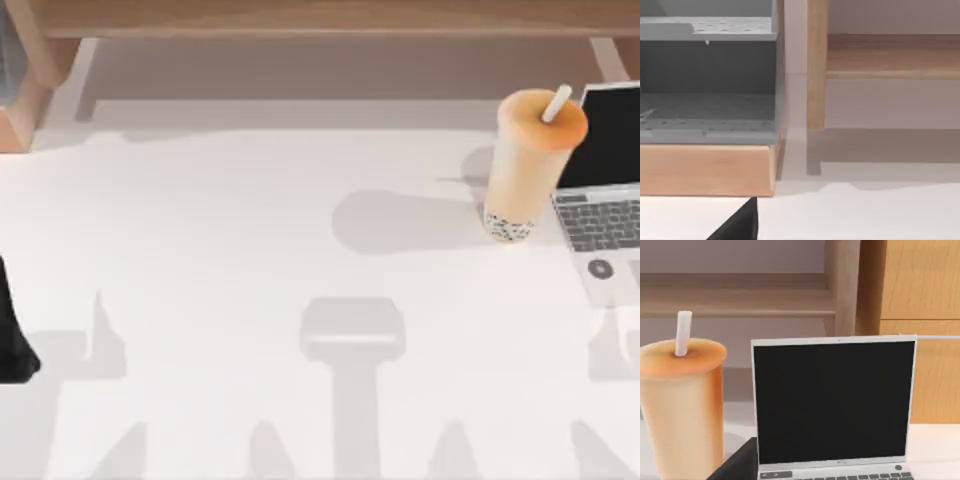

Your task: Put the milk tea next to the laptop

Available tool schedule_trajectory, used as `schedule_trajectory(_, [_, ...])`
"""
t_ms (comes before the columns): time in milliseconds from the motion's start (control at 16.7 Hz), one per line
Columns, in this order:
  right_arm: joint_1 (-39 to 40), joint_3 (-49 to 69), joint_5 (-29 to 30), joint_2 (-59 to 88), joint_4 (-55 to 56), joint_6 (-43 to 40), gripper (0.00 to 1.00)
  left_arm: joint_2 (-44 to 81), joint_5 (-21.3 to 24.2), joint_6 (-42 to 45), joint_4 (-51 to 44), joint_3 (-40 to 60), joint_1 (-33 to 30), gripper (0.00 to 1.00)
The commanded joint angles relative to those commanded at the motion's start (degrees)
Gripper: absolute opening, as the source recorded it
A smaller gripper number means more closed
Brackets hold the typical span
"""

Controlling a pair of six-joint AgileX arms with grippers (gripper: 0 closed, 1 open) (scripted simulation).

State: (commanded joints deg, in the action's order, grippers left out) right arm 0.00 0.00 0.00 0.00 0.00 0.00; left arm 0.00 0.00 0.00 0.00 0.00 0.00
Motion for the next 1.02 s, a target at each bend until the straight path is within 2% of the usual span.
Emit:
schedule_trajectory(240, [0.75,0.44,0.81,1.79,1.73,0.1,1.0,0.0,0.0,0.0,0.0,0.0,0.0,1.0])
schedule_trajectory(420, [3.51,2.05,3.82,9.05,8.19,0.45,1.0,0.0,0.0,0.0,0.0,0.0,0.0,1.0])
schedule_trajectory(660, [9.32,5.43,10.11,26.51,21.86,1.19,1.0,0.0,0.0,0.0,0.0,0.0,0.0,1.0])
schedule_trajectory(1020, [20.13,11.64,21.58,61.3,47.05,2.59,1.0,0.0,0.0,0.0,0.0,0.0,0.0,1.0])
